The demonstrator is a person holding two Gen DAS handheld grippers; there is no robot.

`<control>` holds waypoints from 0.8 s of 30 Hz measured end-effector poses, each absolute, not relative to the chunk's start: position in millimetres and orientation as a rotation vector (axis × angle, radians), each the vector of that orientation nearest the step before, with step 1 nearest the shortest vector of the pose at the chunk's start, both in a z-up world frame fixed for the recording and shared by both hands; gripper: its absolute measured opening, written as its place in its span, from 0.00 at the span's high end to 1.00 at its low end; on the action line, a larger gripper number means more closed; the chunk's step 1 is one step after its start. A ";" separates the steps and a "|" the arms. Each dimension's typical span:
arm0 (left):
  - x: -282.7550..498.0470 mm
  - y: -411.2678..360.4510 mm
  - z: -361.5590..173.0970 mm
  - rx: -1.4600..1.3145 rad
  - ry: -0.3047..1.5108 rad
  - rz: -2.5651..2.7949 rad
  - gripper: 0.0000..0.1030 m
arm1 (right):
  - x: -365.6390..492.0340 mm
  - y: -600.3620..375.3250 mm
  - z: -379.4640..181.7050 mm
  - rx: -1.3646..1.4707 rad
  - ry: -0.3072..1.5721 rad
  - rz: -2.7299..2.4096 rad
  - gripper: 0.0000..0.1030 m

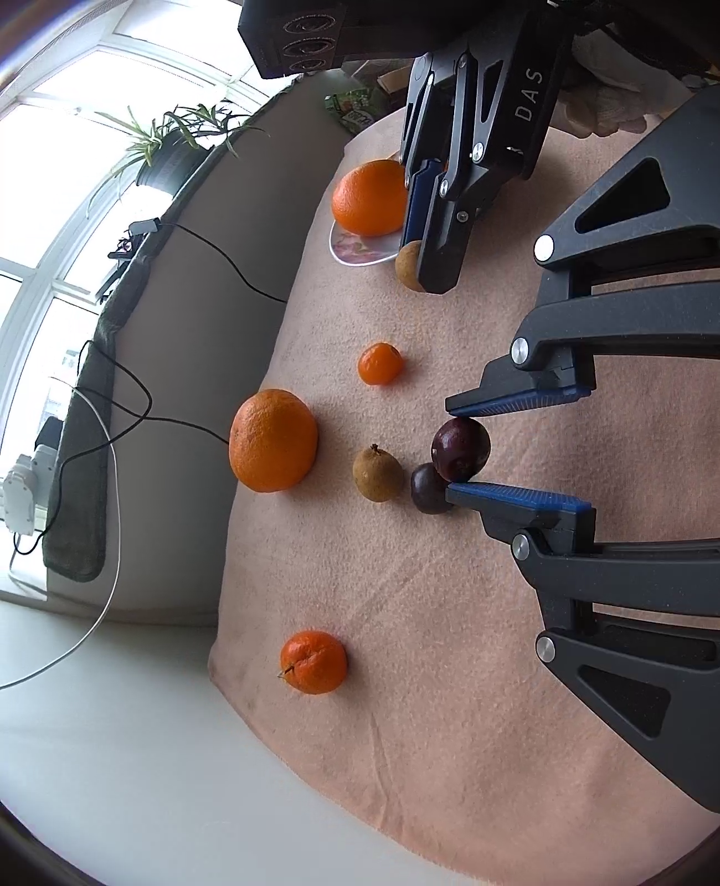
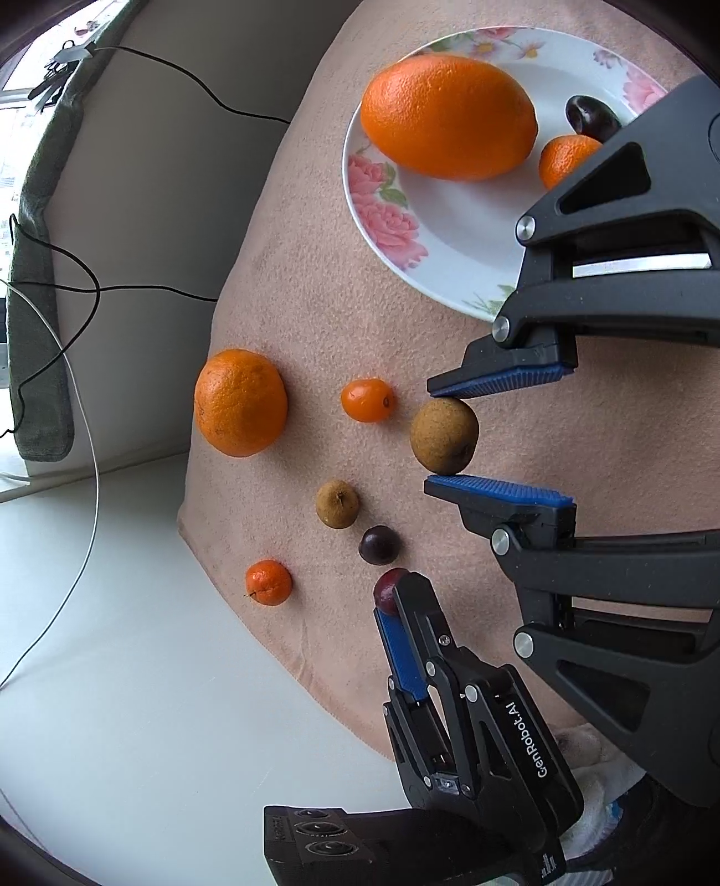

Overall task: Organize fruits
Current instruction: 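Close the left tool on a dark plum while the right tool grasps a kiwi, then carry the plum in the left tool and kiwi in the right tool over the plate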

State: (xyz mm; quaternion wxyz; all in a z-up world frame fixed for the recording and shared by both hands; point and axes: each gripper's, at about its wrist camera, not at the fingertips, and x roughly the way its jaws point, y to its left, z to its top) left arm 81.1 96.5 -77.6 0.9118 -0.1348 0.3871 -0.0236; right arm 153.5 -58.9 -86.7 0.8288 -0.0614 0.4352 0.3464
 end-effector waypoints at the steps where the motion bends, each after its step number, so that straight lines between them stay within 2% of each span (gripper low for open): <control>1: 81.1 94.3 -76.0 -0.277 0.795 -0.053 0.78 | 151.4 -65.0 -83.7 -0.122 0.917 0.733 0.71; 24: 84.7 23.0 -63.1 -0.227 0.777 -0.184 0.78 | 138.2 -192.6 -60.8 0.043 0.839 0.547 0.71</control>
